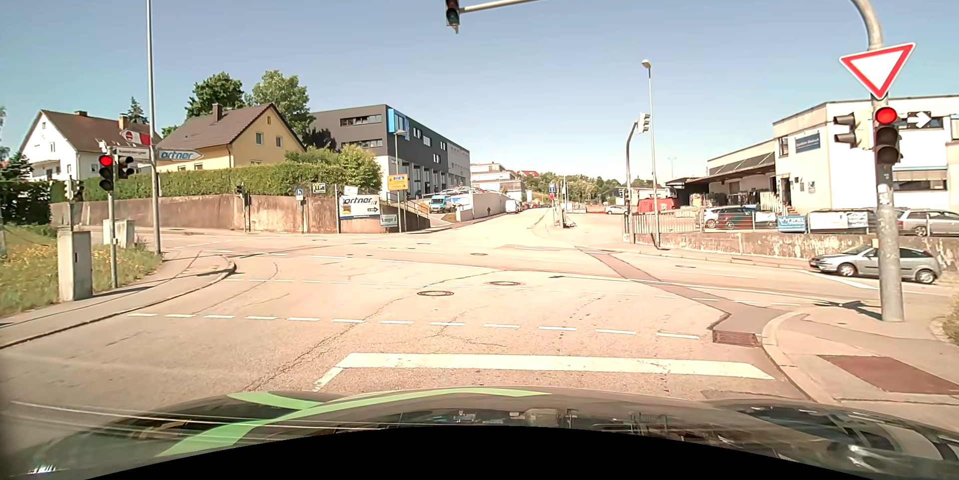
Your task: Follow the waypoints while adhering to traffic rules and regulations
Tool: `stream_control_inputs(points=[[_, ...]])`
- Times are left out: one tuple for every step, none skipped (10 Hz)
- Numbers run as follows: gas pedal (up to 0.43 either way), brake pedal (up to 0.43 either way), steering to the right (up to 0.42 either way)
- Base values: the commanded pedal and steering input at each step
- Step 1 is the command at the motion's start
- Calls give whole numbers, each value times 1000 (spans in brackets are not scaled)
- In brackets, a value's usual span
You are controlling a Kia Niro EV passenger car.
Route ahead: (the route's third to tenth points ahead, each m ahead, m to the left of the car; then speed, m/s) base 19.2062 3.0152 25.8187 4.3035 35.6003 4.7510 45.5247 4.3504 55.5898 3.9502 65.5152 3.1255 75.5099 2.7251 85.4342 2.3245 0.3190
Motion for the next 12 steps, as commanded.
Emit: stream_control_inputs(points=[[0,244,54],[0,238,54],[0,232,54],[0,232,54],[0,232,54],[0,232,54],[0,238,53],[0,250,53],[0,250,53],[0,250,53],[0,262,51],[0,287,51]])
